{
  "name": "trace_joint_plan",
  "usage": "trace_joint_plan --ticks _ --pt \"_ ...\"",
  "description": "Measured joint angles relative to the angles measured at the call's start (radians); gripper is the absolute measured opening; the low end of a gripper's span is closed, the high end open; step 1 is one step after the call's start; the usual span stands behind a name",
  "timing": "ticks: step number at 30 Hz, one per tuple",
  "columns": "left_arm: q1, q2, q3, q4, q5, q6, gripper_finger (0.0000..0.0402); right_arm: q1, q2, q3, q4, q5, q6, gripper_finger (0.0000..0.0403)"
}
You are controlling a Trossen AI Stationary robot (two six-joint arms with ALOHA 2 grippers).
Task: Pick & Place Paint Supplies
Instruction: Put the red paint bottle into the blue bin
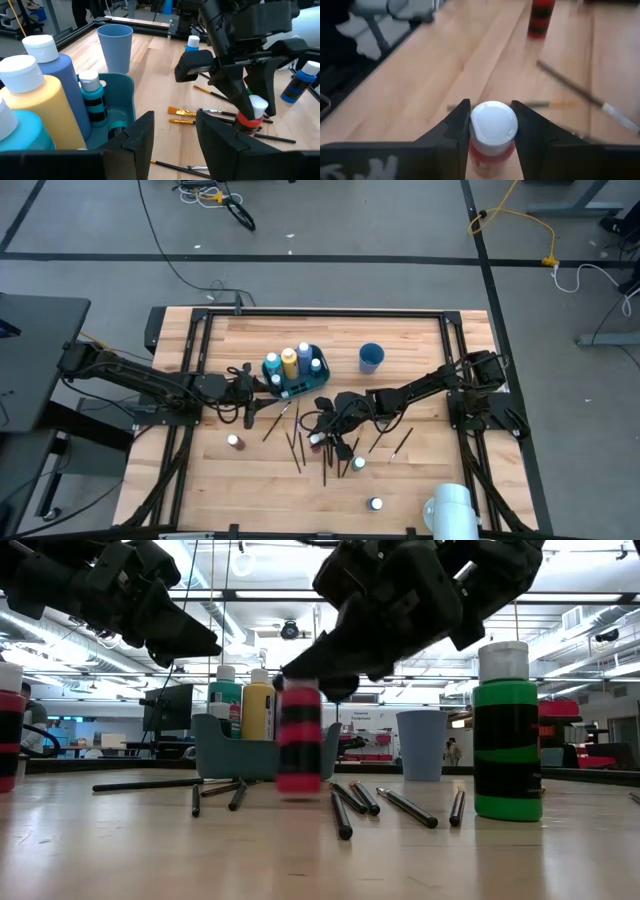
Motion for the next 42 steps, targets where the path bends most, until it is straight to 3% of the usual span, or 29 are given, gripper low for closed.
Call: trace_joint_plan --ticks 4,11,13,19,24,33,39,42 --pt "0.0 0.0 0.0 0.0 0.0 -0.003 0.0147 -0.008 -0.003 0.013 0.156 0.052 0.003 0.0115" --pt "0.0 0.0 0.0 0.011 0.0 -0.002 0.0141 -0.058 -0.002 0.109 0.195 0.515 0.005 0.0135" --pt "0.0 0.0 0.0 0.016 -0.01 -0.001 0.0141 -0.083 0.011 0.145 0.208 0.571 0.078 0.0126" --pt "0.0 0.0 0.0 0.016 -0.033 -0.001 0.0141 -0.142 0.118 0.199 0.173 0.555 0.128 0.0116" --pt "0.0 0.0 0.0 0.014 -0.03 0.0 0.0141 -0.163 0.193 0.216 0.186 0.559 0.172 0.0135" --pt "0.0 0.0 0.0 0.013 -0.03 0.0 0.0141 -0.203 0.245 0.214 0.165 0.547 0.185 0.0121" --pt "0.0 0.0 0.0 0.012 -0.03 0.0 0.0141 -0.23 0.245 0.214 0.153 0.526 0.172 0.0148" --pt "0.0 0.0 0.0 0.011 -0.03 0.0 0.0141 -0.233 0.247 0.212 0.159 0.466 0.14 0.0158"
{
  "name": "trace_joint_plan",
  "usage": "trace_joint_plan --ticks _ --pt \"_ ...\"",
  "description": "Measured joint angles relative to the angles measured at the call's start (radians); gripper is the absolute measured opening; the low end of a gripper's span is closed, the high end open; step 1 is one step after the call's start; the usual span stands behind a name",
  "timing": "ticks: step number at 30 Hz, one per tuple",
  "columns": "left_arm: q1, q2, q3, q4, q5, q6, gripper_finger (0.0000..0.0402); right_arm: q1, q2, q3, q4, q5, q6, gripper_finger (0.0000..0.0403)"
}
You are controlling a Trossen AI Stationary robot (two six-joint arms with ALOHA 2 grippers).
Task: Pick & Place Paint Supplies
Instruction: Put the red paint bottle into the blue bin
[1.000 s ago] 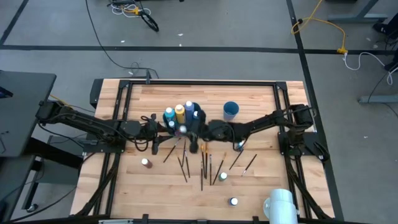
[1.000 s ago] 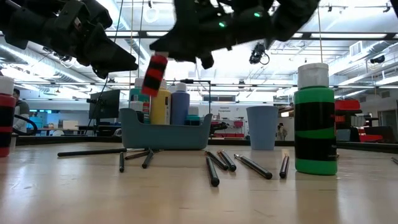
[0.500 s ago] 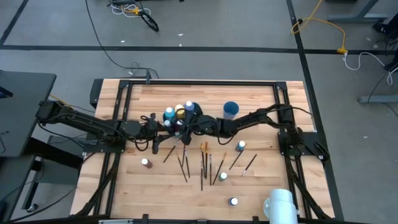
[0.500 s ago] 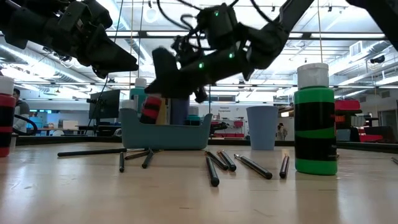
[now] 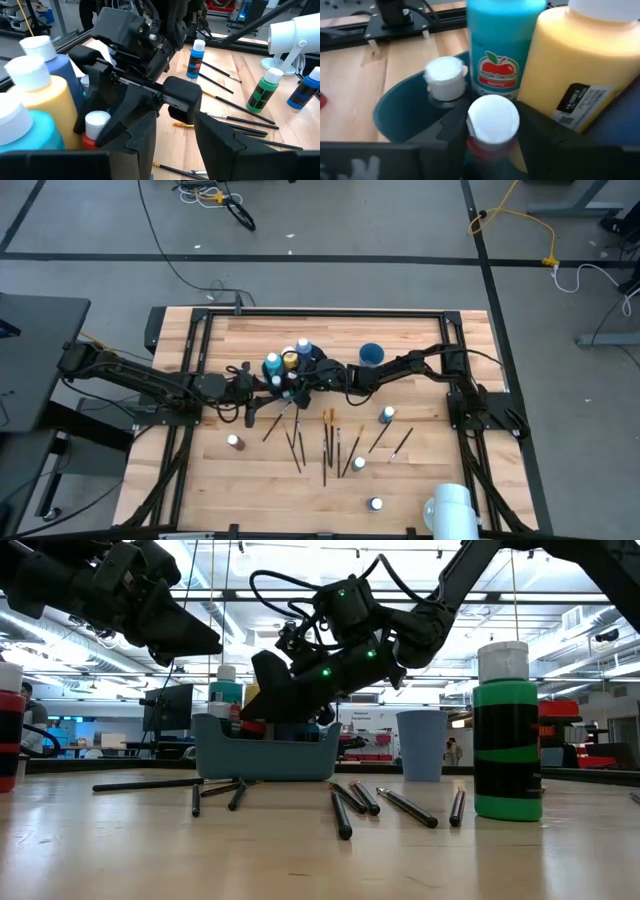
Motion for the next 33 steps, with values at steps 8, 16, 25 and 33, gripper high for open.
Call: trace_joint_plan --ticks 8,16,25,33 --pt "0.0 0.0 0.0 -0.005 0.008 0.001 0.0141 0.003 0.0 0.0 0.054 -0.006 -0.023 0.0172" --pt "0.0 -0.014 0.0 -0.004 0.241 0.065 0.0141 0.022 -0.04 0.0 0.041 -0.026 -0.041 0.0167" --pt "-0.046 -0.083 0.002 -0.058 0.637 0.15 0.0141 0.092 -0.108 0.001 0.023 -0.028 -0.062 0.0164" --pt "-0.147 -0.114 0.002 -0.136 0.693 0.053 0.0141 0.141 -0.108 0.0 0.017 -0.025 -0.116 0.0164"
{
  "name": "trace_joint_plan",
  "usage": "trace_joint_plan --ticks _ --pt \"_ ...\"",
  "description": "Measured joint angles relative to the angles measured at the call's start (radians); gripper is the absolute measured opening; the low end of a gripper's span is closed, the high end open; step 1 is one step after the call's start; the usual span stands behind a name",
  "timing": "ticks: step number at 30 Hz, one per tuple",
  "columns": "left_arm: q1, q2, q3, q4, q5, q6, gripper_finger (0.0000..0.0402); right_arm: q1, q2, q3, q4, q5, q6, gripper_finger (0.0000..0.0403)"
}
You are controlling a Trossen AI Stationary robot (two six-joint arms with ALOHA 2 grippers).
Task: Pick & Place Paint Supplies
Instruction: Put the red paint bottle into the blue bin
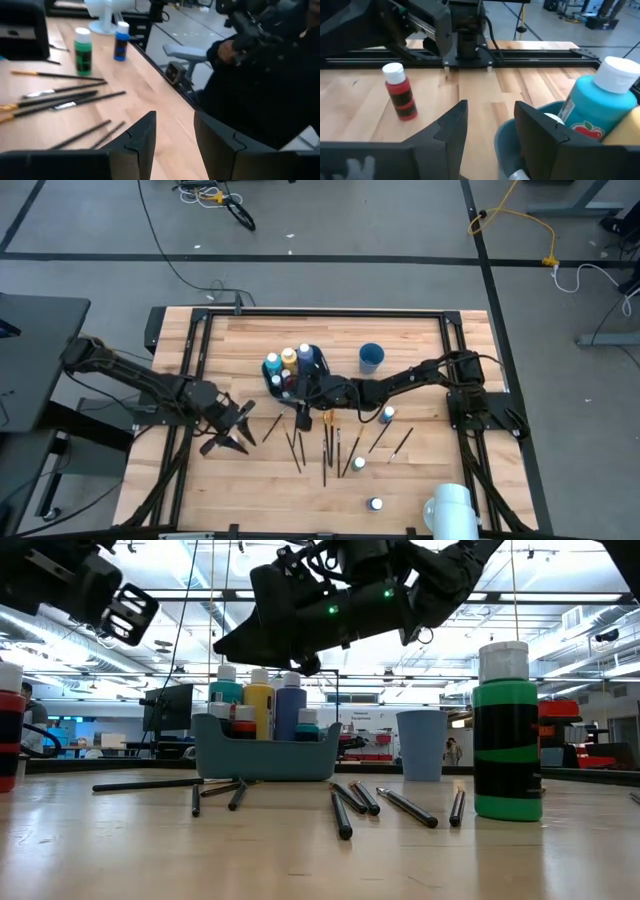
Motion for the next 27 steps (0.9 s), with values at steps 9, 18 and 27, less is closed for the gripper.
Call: trace_joint_plan --ticks 9,18,27 --pt "-0.126 0.0 0.0 -0.139 -0.26 -0.119 0.0176 0.003 0.0 0.0 0.004 0.001 0.005 0.0165" --pt "-0.24 0.0 0.101 -0.509 -0.409 -0.135 0.0199 0.003 -0.001 0.0 0.01 0.0 0.008 0.0165" --pt "-0.303 0.0 0.104 -0.604 -0.462 -0.223 0.0193 0.003 -0.001 0.0 0.012 -0.001 0.023 0.0165"
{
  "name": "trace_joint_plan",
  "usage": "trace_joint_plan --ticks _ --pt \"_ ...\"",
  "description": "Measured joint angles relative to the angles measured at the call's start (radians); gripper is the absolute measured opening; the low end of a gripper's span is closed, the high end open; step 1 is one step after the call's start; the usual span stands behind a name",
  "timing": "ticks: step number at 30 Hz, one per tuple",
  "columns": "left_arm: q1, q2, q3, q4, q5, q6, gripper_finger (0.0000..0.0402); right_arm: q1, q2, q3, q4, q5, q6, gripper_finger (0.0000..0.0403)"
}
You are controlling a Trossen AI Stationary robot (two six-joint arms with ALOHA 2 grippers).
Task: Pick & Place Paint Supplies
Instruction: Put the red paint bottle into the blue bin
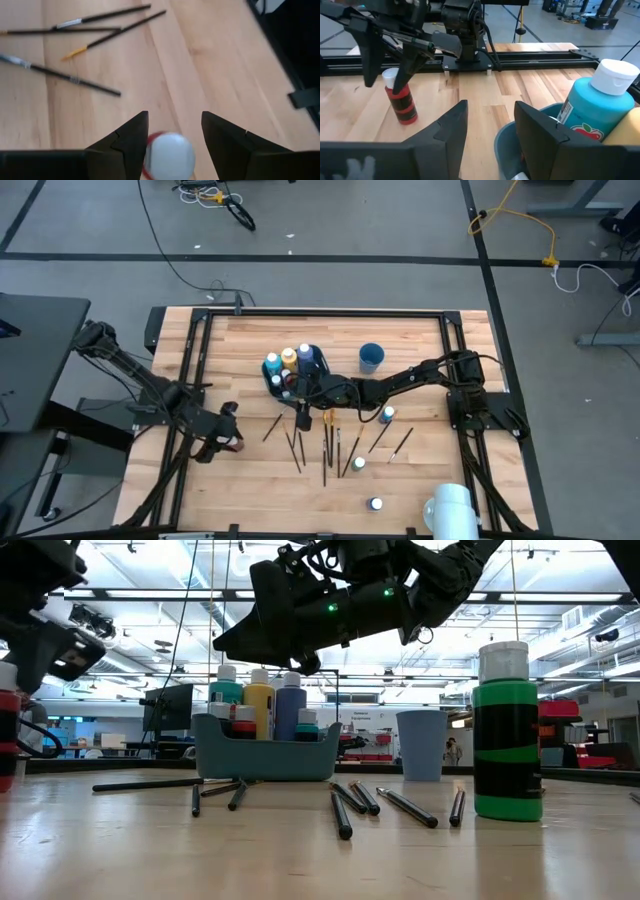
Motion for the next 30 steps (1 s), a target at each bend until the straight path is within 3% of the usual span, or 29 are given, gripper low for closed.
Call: trace_joint_plan --ticks 7,14,18,24,27,30 --pt "-0.01 0.0 0.0 -0.06 -0.051 0.012 0.0182 0.0 0.0 0.0 0.011 0.0 0.0 0.0165" --pt "-0.01 0.0 -0.001 -0.037 -0.137 0.039 0.0118 0.0 0.0 0.0 0.022 -0.023 0.002 0.0165" --pt "-0.01 0.0 -0.001 0.096 -0.243 0.064 0.0118 0.0 0.0 0.0 0.026 -0.05 0.002 0.0165" --pt "-0.002 0.028 -0.001 0.402 -0.336 0.259 0.0118 0.0 0.0 0.0 0.029 -0.124 0.015 0.0165" --pt "0.034 0.059 -0.001 0.503 -0.386 0.342 0.0122 0.0 0.0 0.0 0.029 -0.161 0.014 0.0165" --pt "0.107 0.103 -0.001 0.58 -0.421 0.407 0.0121 0.0 -0.001 0.0 0.035 -0.134 0.035 0.0165"
